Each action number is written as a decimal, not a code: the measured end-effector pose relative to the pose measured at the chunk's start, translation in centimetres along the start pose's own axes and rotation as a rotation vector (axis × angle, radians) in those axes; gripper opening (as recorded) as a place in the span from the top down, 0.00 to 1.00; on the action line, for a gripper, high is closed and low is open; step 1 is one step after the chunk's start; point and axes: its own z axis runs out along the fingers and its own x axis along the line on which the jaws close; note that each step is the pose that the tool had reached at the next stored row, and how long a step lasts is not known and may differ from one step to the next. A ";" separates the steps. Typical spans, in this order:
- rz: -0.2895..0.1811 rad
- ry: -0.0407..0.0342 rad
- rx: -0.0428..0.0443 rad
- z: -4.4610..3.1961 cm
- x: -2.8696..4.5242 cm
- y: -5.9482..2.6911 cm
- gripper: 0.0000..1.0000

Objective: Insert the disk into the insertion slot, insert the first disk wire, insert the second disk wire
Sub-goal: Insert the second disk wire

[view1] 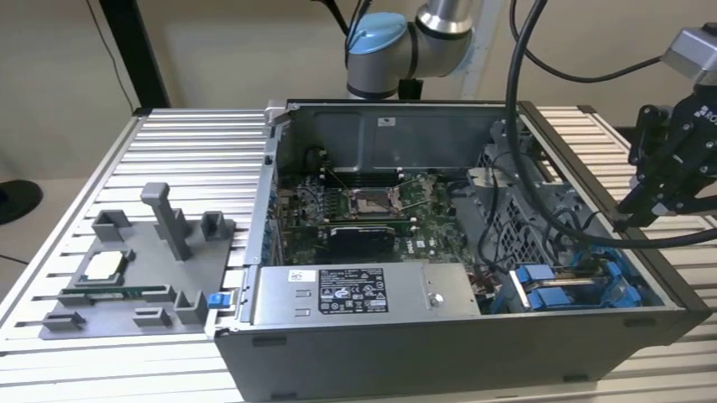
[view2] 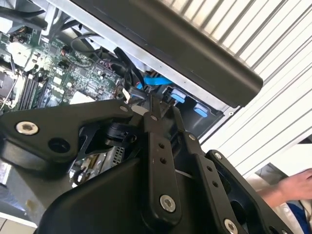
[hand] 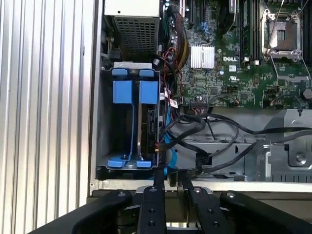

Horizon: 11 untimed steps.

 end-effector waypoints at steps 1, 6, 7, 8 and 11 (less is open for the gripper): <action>-0.002 -0.0006 -0.0001 0.12 0.00 -0.01 0.00; -0.009 -0.0032 -0.0004 0.66 0.02 -0.10 0.00; -0.010 -0.0049 -0.0004 0.77 0.02 -0.12 0.00; -0.011 -0.0066 -0.0004 0.89 0.02 -0.13 0.00; -0.013 -0.0115 -0.0004 1.14 0.03 -0.16 0.00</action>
